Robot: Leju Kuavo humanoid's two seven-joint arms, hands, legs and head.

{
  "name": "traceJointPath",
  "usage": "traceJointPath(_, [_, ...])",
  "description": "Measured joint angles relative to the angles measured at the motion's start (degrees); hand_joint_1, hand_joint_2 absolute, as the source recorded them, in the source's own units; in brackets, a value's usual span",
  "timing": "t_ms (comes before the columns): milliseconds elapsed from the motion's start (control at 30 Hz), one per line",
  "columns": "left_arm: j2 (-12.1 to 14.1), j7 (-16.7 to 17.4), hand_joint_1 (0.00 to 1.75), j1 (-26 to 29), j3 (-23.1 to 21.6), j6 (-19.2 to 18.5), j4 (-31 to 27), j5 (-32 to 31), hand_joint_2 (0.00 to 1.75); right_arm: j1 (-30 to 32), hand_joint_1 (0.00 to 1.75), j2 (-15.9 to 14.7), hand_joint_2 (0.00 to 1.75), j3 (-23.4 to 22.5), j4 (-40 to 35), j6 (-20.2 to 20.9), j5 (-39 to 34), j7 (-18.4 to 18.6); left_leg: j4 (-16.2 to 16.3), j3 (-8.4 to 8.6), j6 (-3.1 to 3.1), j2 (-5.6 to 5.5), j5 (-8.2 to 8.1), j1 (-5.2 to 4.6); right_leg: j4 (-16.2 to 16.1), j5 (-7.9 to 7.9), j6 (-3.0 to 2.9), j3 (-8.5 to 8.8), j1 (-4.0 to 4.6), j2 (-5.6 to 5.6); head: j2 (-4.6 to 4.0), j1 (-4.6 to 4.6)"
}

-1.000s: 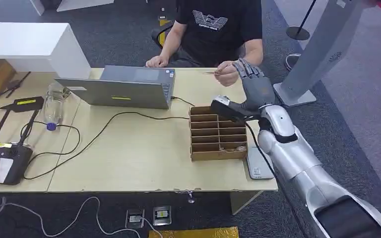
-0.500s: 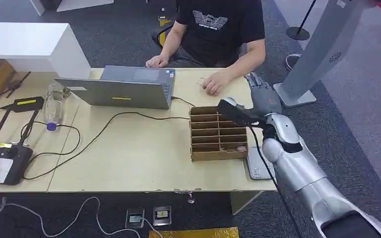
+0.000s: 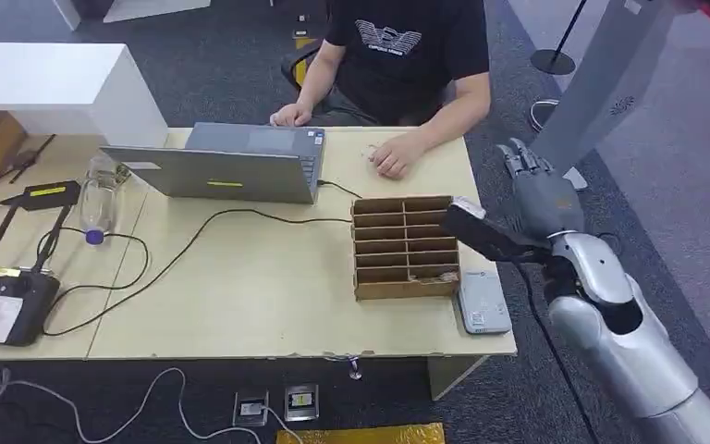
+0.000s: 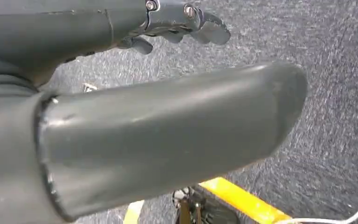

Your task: Pass the card to the sensor for recognition and then transmit it.

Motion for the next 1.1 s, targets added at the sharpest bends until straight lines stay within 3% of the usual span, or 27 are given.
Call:
traceJointPath(267, [-0.11,-1.44,0.00,-0.24,0.00,0.59,0.02,-0.42,0.00,6.76,0.00,-0.54,1.75,2.56,-1.84,-7.46,1.57,1.29,-0.02,-0.01,-0.02,-0.01,-0.01,0.05,0.02,-0.03,-0.03,0.02,0.05,-0.01,0.00,0.00])
traceJointPath(467, [-0.28,-1.75,0.00,-0.50,0.00,0.61,0.00,-0.81,0.00,8.65,0.00,2.34,1.75,8.39,6.24,-15.76,5.73,0.87,-0.02,-0.05,-0.02,-0.03,-0.01,0.06,0.03,-0.03,-0.04,0.02,0.06,-0.02,0.00,-0.04])
traceJointPath(700, [-0.44,-1.49,0.00,-0.66,0.00,1.05,0.00,-0.63,0.00,8.01,0.00,5.79,1.75,11.08,12.78,-15.92,8.04,2.16,-0.02,-0.08,-0.03,-0.10,0.01,0.06,0.03,-0.03,-0.04,0.00,0.06,-0.06,0.00,-0.02])
traceJointPath(1100, [-0.57,-0.90,0.00,-0.64,0.00,2.05,0.00,-0.13,0.00,7.48,0.00,8.61,1.75,12.90,16.15,-15.83,10.49,2.47,-0.02,-0.07,-0.03,-0.10,0.01,0.05,0.03,-0.03,-0.04,0.01,0.05,-0.06,0.00,-0.02])
